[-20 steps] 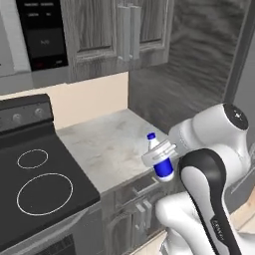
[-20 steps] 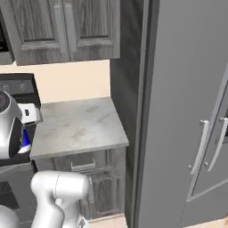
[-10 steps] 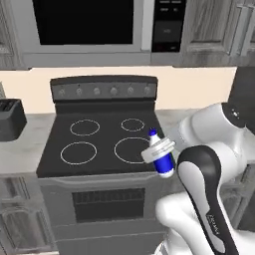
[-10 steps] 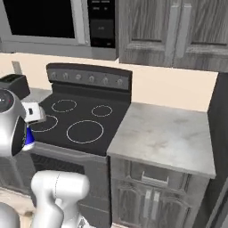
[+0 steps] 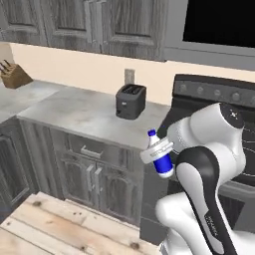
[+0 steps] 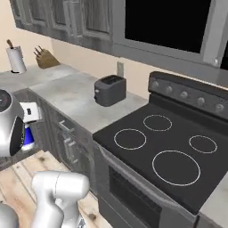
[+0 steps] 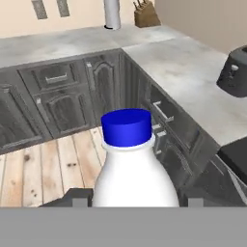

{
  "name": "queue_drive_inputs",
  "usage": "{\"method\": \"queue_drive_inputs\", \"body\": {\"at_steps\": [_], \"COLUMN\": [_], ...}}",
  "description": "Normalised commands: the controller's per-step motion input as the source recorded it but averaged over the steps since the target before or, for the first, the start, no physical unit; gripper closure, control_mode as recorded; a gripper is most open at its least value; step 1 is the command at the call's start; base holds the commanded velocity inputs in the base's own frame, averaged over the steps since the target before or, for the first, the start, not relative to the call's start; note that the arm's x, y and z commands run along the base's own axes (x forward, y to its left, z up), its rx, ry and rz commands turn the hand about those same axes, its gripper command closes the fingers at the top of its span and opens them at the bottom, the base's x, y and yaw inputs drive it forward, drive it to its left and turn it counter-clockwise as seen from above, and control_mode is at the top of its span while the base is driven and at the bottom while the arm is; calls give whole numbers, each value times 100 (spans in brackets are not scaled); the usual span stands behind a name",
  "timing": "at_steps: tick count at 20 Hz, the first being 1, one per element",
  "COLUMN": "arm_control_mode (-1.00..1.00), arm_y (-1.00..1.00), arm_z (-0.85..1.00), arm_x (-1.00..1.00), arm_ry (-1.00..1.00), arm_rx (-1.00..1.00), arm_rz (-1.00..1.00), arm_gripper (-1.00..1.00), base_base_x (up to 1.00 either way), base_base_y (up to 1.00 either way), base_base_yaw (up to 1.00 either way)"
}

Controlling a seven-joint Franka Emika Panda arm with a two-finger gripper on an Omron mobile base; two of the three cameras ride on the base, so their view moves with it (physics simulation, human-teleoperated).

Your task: Place the drinks on the dining counter in a tight cluster.

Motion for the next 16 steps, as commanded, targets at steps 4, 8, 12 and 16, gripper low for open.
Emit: {"method": "queue_drive_inputs", "body": {"at_steps": [4,8,12,16], "arm_control_mode": [100,100,100,100], "arm_y": [0,0,0,0], "arm_z": [0,0,0,0], "arm_x": [0,0,0,0], "arm_ry": [0,0,0,0], "arm_rx": [0,0,0,0], "arm_rz": [0,0,0,0], "arm_gripper": [100,100,100,100], "base_base_x": [54,87,94,33], "base_base_y": [47,12,6,8], "base_base_yaw": [76,82,79,97]}}
